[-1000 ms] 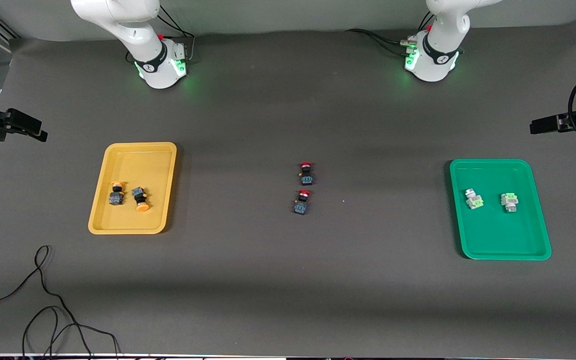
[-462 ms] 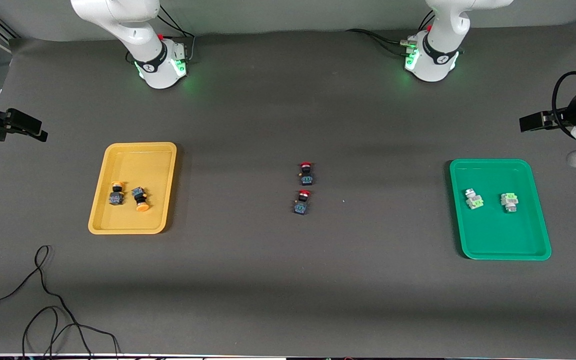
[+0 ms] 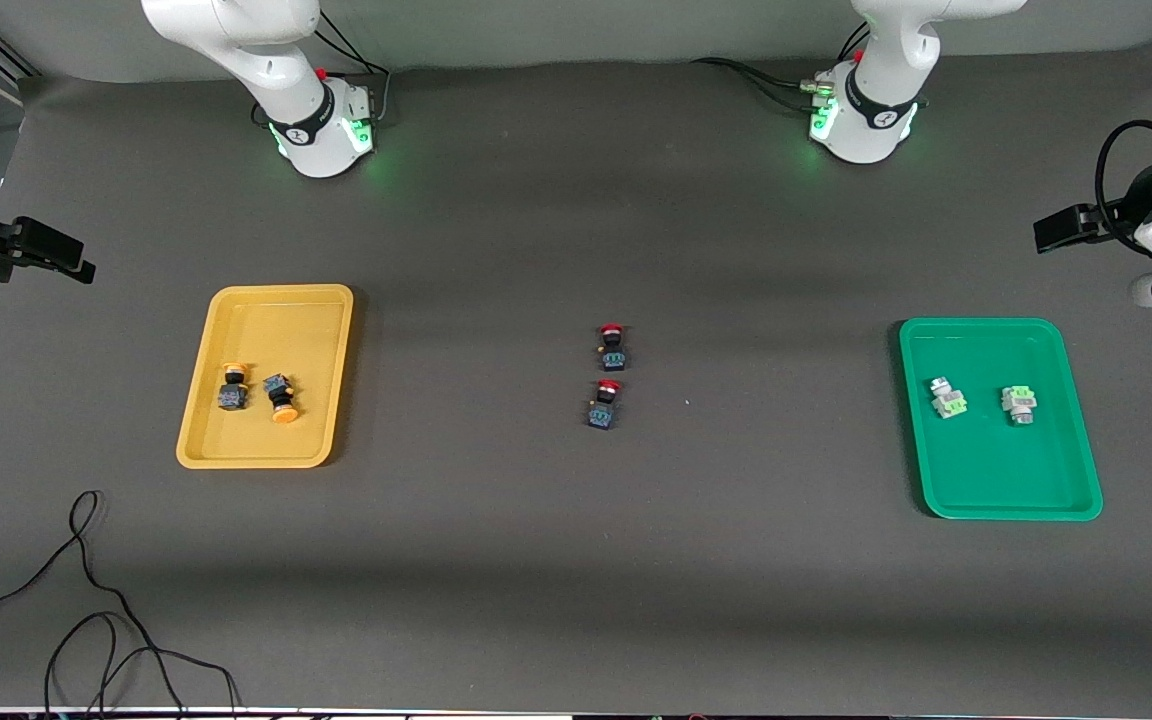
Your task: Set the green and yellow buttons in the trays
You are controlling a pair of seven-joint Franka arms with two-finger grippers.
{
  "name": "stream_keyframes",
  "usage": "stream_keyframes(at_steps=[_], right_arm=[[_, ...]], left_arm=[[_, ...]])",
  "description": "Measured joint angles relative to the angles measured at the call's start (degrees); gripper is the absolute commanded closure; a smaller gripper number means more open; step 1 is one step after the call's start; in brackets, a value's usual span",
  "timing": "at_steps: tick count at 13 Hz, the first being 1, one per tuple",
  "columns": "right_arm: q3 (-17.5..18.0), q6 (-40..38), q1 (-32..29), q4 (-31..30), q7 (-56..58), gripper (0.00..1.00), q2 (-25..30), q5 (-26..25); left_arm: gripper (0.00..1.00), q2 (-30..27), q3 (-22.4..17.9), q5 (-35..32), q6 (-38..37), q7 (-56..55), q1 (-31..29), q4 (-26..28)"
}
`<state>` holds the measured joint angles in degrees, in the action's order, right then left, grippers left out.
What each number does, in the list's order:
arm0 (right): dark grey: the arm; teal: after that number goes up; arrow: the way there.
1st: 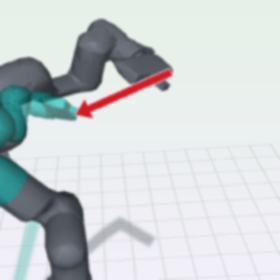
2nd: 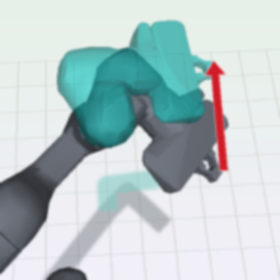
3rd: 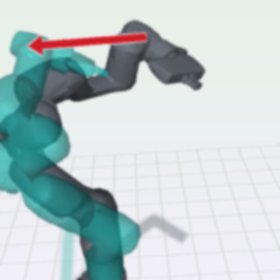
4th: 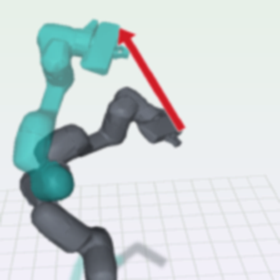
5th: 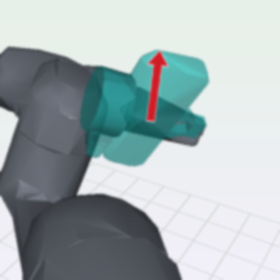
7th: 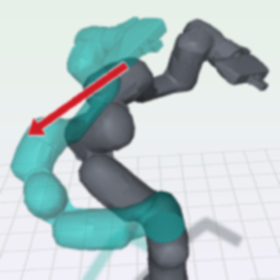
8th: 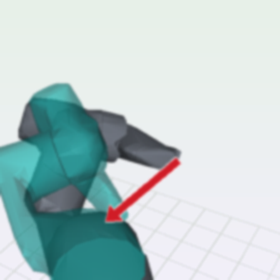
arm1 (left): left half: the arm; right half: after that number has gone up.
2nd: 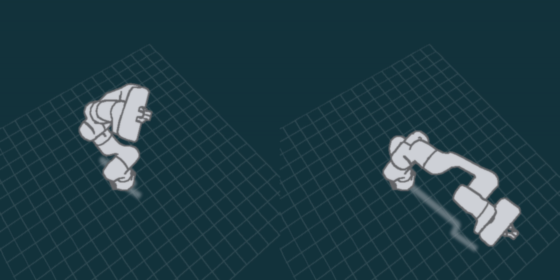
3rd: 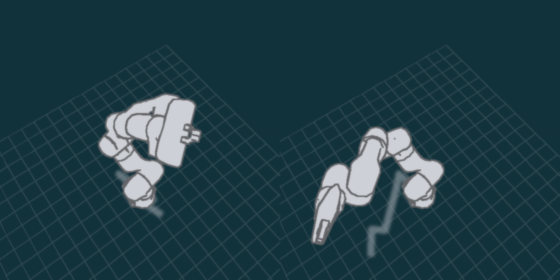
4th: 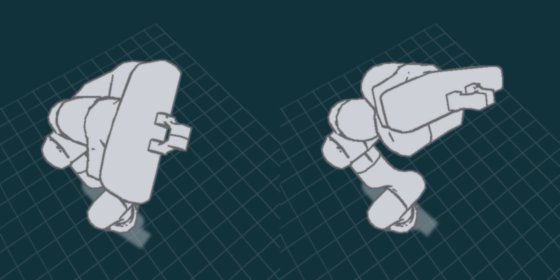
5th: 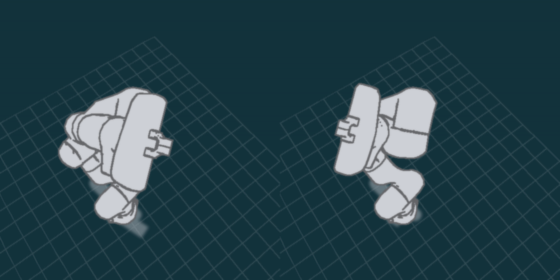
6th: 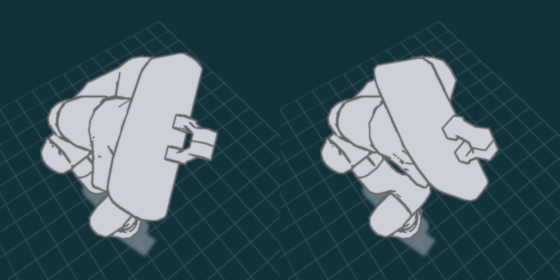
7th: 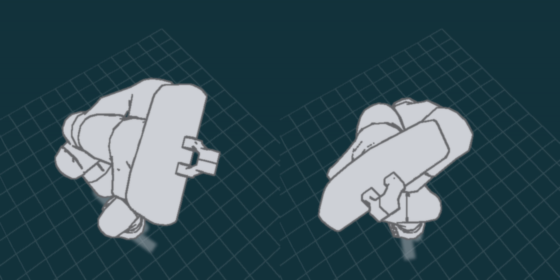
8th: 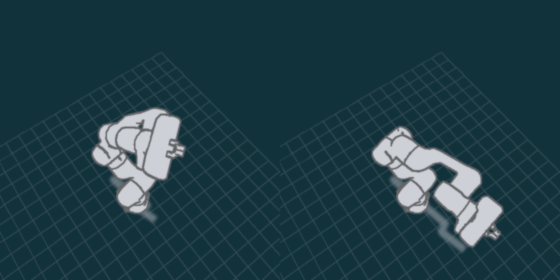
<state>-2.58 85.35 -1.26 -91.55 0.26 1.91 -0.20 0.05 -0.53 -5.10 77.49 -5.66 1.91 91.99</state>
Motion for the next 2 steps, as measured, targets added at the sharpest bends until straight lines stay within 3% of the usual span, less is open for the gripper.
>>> stream_keyframes(at_steps=[2], right_arm=[[0.00,0.00,0.00,0.00,0.00,0.00,0.00,0.00]], left_arm=[[0.00,0.00,-0.22,0.00,0.11,0.00,0.46,0.27]])
